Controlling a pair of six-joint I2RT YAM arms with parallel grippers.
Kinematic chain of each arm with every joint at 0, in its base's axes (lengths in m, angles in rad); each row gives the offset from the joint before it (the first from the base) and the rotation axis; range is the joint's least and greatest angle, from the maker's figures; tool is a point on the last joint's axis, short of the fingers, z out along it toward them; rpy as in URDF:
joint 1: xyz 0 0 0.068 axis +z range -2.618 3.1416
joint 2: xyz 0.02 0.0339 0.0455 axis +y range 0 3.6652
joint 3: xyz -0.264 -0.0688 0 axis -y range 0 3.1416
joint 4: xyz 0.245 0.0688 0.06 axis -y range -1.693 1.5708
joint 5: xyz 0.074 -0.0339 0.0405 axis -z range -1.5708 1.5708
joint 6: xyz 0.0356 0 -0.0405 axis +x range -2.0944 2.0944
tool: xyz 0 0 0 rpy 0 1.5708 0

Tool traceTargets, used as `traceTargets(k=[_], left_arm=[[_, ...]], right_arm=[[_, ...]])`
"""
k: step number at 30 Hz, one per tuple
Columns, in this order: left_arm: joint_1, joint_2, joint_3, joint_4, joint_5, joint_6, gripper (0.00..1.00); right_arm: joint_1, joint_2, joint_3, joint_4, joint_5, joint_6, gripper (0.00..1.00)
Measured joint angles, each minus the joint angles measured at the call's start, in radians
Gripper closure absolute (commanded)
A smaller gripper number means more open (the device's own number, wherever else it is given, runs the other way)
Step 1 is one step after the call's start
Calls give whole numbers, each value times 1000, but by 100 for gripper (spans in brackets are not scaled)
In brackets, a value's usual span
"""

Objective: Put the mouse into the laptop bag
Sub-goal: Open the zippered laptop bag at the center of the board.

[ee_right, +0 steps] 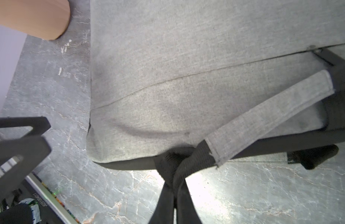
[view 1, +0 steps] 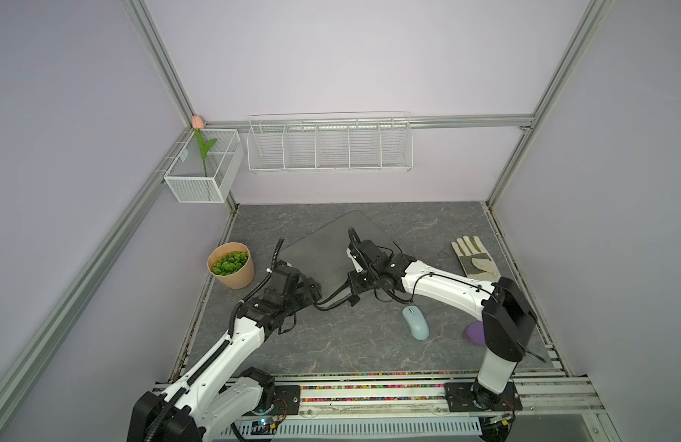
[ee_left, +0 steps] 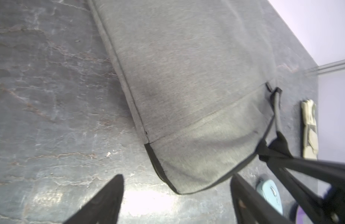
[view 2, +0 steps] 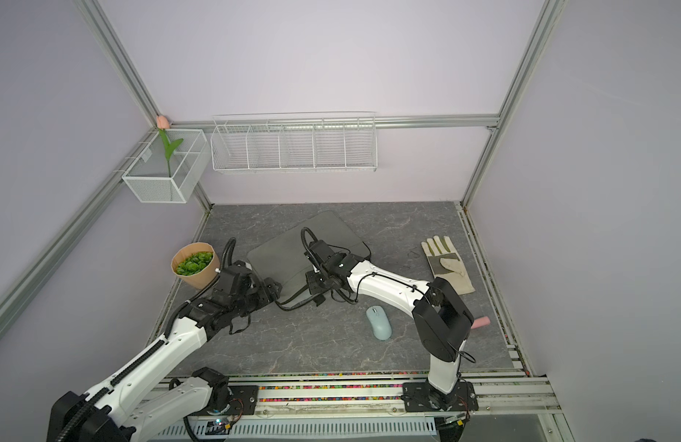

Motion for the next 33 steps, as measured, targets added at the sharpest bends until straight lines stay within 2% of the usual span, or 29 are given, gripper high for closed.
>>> traceTargets(k=[8,17,27,33], left_arm=[[-90,9,9,-36,4,89,0],[-159,145,153,-102,-76,198,6],[-319,321,293,-166,-286,227,12],[-388,393,334,-195,-439,227,21]], right_arm=[[-31,-2,2,-6,-116,2,93],[-59,-31,2,5,-225,25,93],[-86,-49,2,43,-303,58,93],[-101,-49,2,65,-363,80,93]])
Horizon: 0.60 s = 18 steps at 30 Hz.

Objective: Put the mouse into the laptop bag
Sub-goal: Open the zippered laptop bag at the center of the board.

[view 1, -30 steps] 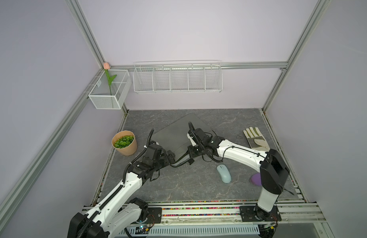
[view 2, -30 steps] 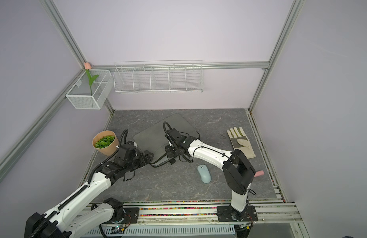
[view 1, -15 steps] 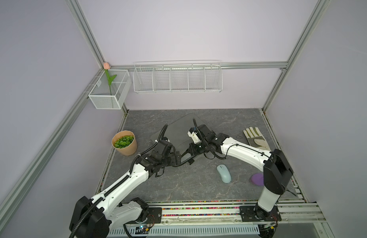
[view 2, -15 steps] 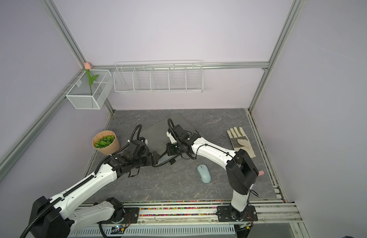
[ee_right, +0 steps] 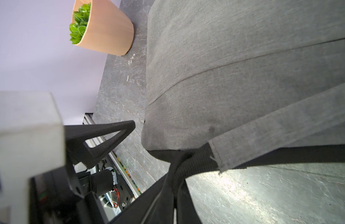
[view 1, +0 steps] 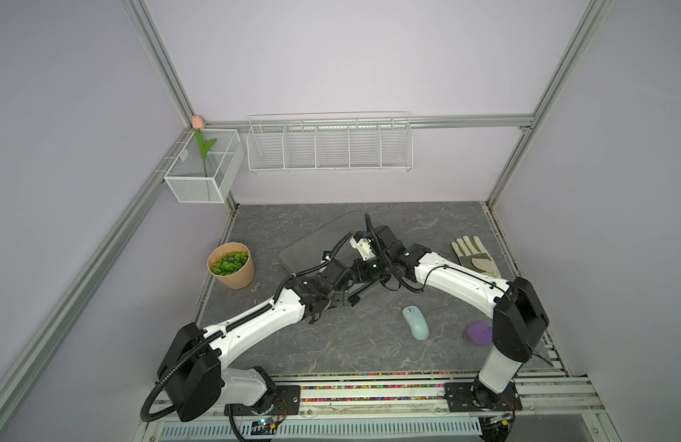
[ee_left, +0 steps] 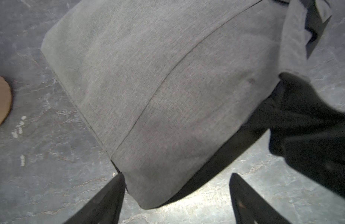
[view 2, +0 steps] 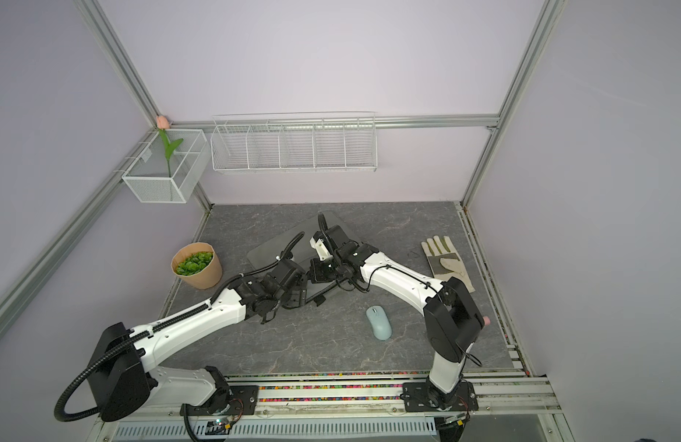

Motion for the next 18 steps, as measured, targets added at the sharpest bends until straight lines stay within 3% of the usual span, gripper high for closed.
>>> traceTargets(k=[3,11,13,16,18], left_arm=[[-20,52,38,-18,-66,2,34],[-28,169,124,-43,-169,2,98],[-32,171,136,-49,-177,-4,100],[-34,171,142,-52,-184,-13,100],[-34,171,145,-64,-193,-22,100]], right_arm=[[-3,0,0,7,-27,8,93],[-9,-18,-18,30,-61,20,93],[-16,-24,-28,33,-61,22,93],[-21,-35,-36,44,-64,22,84],[-24,-49,-48,50,-58,23,68]])
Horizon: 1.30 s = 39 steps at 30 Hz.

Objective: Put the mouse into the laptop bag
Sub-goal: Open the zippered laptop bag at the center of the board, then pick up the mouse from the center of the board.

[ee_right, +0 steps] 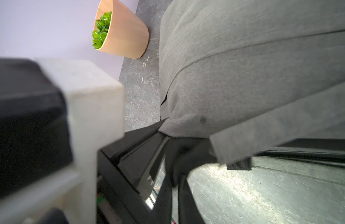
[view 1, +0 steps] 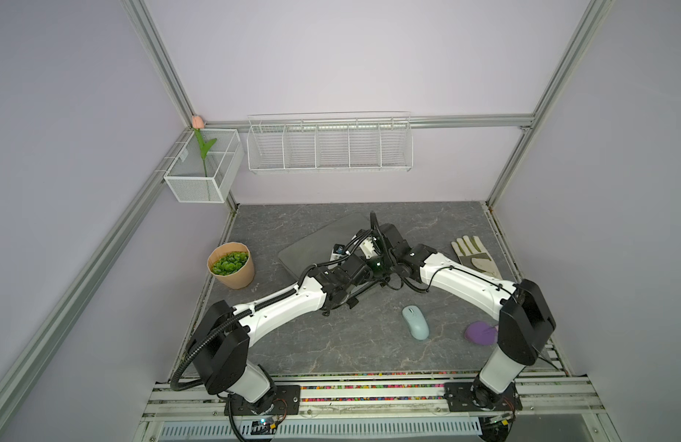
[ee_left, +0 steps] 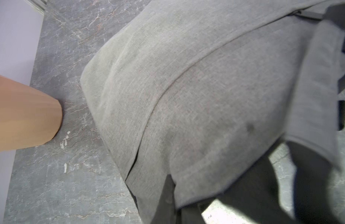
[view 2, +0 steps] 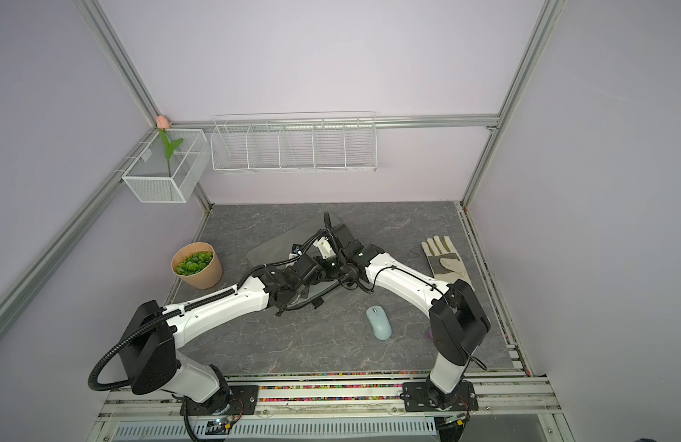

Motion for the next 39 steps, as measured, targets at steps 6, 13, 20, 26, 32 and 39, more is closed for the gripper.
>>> traceTargets(k=[6,13,20,26,32,39], left_arm=[[1,2,9,-17,-6,-10,100],[2,4,14,-14,5,-10,100],[22,-8,14,-2,49,-10,100],[64,-37,14,15,134,-10,100],[80,-55,13,27,164,-17,100],[98,-89,-19,43,192,-33,100]], right_arm=[[-23,-66,-64,-6,62,-18,24],[-23,-251,-196,-38,198,-67,12],[-21,-552,-401,-92,426,-87,3],[-5,-699,-528,-238,621,-43,1],[83,-697,-572,-378,746,29,6],[128,-688,-637,-420,788,90,4]])
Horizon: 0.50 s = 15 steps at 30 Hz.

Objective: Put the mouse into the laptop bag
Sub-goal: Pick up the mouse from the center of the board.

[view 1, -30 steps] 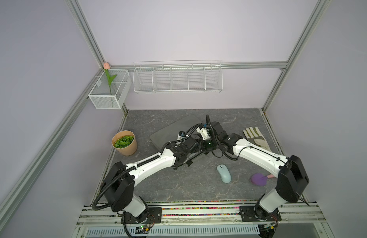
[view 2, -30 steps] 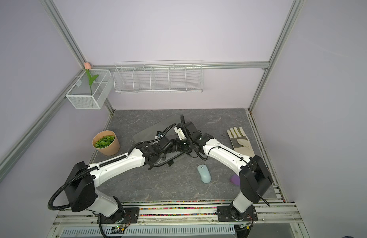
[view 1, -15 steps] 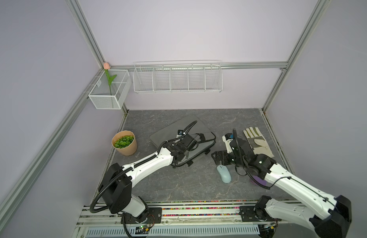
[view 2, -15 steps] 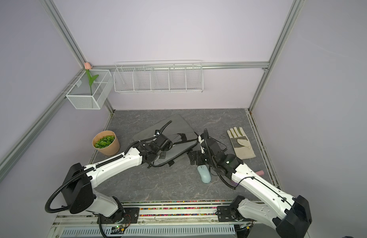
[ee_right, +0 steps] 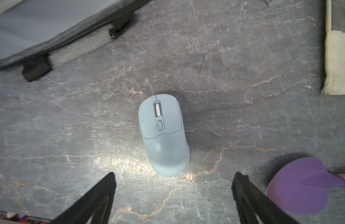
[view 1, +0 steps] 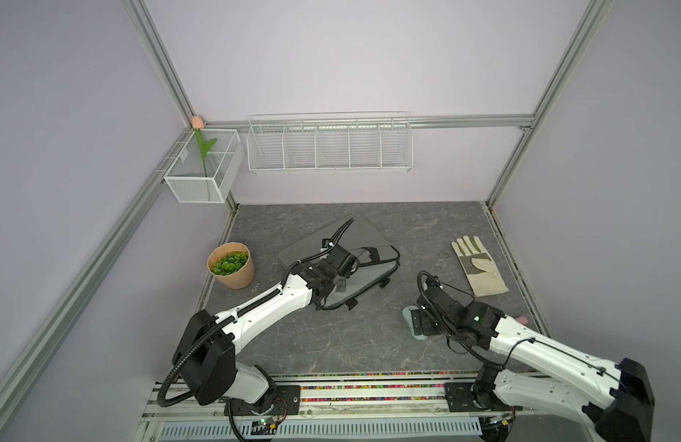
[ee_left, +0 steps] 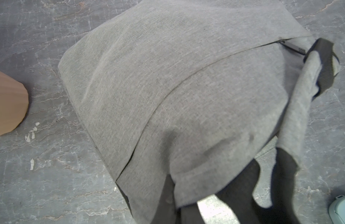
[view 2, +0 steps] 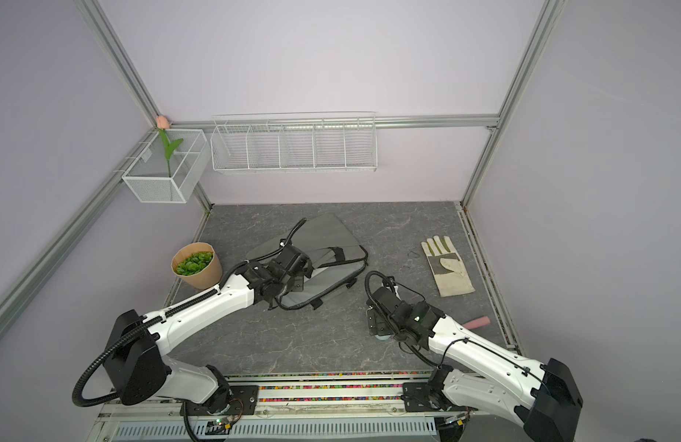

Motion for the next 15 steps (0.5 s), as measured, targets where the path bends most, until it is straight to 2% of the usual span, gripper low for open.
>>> traceTargets(k=[5,12,15], left_arm=[[3,-13,-16,8,7,-1,100],[8,-16,-19,8,17,-1,100],[8,-18,-23,12,22,-4,100]], right_arm=[[0,43,-41,31,-8,2,1],[0,156,-87,167,-70,-15,0],[0,207,-97,216,-80,-23,6]])
